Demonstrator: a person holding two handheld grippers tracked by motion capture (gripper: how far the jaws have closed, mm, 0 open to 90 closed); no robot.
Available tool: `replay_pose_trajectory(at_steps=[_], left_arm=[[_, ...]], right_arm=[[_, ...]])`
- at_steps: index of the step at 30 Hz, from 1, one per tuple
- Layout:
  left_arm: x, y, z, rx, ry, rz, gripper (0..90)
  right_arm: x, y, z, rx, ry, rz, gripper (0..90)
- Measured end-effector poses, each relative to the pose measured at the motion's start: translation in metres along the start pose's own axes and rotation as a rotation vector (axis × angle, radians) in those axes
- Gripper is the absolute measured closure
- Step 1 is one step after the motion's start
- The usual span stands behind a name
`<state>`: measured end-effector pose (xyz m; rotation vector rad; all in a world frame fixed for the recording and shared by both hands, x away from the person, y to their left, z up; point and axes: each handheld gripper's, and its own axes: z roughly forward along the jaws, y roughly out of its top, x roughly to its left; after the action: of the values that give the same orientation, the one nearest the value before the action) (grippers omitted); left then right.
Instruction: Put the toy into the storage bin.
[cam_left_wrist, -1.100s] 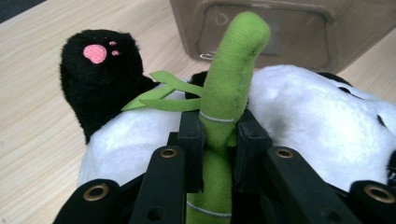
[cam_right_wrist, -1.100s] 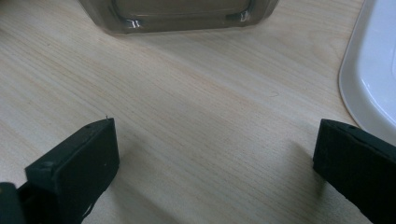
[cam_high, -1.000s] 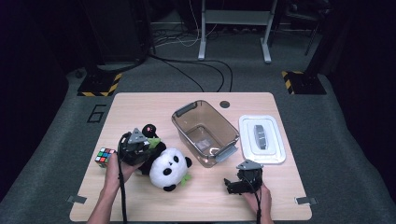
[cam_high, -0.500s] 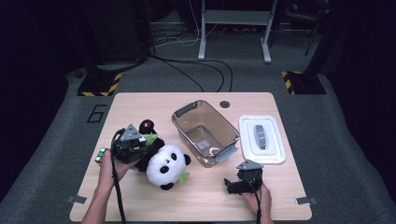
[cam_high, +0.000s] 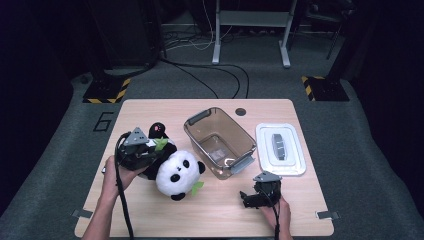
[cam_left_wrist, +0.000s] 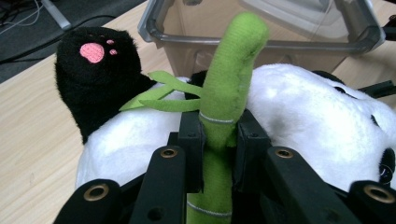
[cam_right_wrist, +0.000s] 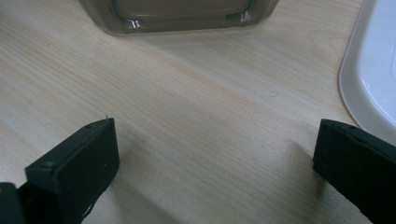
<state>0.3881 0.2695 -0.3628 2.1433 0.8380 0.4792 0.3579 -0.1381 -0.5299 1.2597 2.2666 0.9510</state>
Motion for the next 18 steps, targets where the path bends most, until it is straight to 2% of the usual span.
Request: replay_pose_trajectory(at_steps=[18], left_arm=[[0.004,0.028,-0.02,-0.045,0.006,0.036,76.3]], right_arm=[[0.0,0.0,0.0,0.0,0.0,0.001,0.0]])
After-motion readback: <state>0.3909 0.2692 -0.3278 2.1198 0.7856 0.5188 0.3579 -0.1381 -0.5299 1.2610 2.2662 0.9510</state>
